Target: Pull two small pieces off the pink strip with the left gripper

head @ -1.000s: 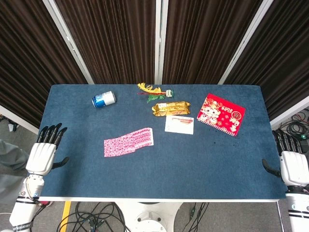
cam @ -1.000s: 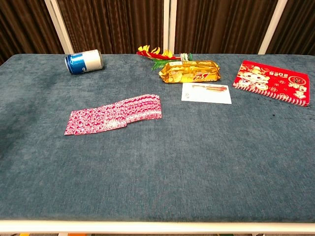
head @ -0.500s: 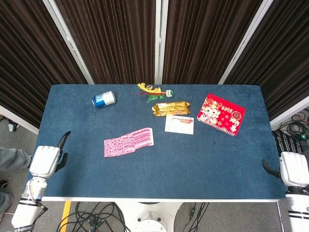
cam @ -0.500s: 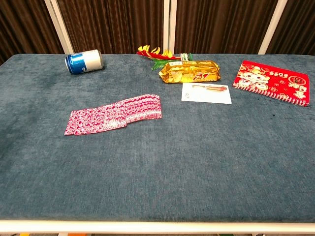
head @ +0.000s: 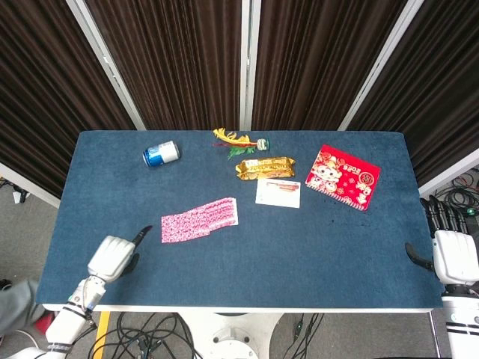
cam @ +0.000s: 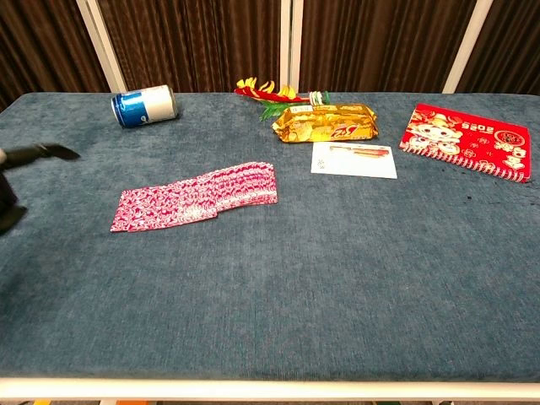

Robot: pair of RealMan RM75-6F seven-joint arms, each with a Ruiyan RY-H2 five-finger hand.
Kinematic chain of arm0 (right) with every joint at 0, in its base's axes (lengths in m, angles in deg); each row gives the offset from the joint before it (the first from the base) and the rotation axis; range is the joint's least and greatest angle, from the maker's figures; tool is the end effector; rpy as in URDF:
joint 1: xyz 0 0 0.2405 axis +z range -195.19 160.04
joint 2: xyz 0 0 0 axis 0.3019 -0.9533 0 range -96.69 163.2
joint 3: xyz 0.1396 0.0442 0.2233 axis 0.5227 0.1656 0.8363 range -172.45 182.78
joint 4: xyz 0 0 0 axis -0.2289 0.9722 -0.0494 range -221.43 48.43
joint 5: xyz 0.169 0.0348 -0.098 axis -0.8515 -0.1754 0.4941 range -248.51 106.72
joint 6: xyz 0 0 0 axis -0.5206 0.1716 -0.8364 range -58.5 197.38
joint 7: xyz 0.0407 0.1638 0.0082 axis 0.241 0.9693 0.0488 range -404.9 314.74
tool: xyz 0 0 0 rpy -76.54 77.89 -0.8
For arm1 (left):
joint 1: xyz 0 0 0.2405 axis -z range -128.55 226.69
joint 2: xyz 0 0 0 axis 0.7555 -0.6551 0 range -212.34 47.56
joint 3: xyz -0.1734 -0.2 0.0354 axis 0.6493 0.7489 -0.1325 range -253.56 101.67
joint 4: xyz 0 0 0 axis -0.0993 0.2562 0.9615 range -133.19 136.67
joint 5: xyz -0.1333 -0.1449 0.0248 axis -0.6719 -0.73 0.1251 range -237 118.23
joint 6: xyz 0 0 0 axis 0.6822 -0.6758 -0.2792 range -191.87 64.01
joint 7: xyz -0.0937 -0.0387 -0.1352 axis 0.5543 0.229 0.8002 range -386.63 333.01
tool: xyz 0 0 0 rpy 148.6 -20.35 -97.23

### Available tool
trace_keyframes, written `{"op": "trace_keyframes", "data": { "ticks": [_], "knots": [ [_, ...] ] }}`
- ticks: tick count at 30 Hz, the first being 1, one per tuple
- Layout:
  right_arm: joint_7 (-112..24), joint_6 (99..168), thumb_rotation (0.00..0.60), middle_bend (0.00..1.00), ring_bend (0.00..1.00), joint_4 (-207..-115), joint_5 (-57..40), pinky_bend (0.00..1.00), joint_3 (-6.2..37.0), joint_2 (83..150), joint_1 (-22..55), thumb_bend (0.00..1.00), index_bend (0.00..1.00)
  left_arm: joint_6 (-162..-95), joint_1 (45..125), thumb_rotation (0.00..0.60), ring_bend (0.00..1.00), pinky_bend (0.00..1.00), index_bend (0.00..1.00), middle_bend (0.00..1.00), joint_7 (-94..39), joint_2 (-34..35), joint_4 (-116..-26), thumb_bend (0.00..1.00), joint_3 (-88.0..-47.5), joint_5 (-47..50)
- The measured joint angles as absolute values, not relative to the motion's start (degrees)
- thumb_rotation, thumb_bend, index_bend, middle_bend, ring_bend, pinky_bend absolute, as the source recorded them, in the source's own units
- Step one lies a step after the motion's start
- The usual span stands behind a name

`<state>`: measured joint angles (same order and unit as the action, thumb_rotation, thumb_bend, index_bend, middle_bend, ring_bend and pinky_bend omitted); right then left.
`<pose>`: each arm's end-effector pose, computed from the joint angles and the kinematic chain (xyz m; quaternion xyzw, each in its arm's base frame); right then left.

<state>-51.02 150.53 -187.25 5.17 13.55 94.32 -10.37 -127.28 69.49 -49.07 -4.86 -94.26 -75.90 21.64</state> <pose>-0.3025 -0.2333 0.1917 0.5543 -0.4089 0.3813 0.6166 -0.2432 0.2499 0.0285 -0.7587 -0.3728 -0.3025 0.4403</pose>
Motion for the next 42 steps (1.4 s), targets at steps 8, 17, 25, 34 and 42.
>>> {"op": "trace_keyframes", "data": {
  "ticks": [8, 17, 25, 34, 42],
  "knots": [
    [-51.60, 149.92, 0.600, 0.00, 0.00, -186.88, 4.32, 0.00, 13.48, 94.72, -10.10, 0.21, 0.00, -118.72, 74.73, 0.600, 0.88, 0.87, 0.07, 0.88, -54.03, 0.40, -89.77, 0.58, -74.92, 14.75],
    [-51.29, 149.56, 0.600, 0.00, 0.00, -185.98, 3.43, 0.00, 13.55, 94.90, -10.09, 0.21, 0.00, -114.56, 78.82, 0.600, 0.88, 0.87, 0.07, 0.88, -57.82, 3.60, -86.14, 0.59, -73.62, 7.75],
    [-51.23, 149.23, 0.600, 0.00, 0.00, -185.56, 3.15, 0.00, 13.54, 95.03, -9.92, 0.21, 0.00, -113.04, 80.71, 0.600, 0.88, 0.86, 0.07, 0.88, -58.60, 4.93, -83.86, 0.59, -73.97, 4.86],
    [-51.10, 148.67, 0.600, 0.00, 0.00, -184.80, 2.39, 0.00, 13.57, 95.26, -9.78, 0.21, 0.00, -111.96, 81.98, 0.600, 0.88, 0.86, 0.07, 0.87, -58.96, 5.26, -82.22, 0.59, -74.99, 2.13],
    [-51.32, 148.66, 0.600, 0.00, 0.00, -184.91, 2.47, 0.00, 13.52, 95.31, -9.69, 0.21, 0.00, -111.68, 83.00, 0.600, 0.88, 0.86, 0.07, 0.87, -59.39, 5.32, -80.09, 0.59, -74.92, -1.21]
  ]
}}
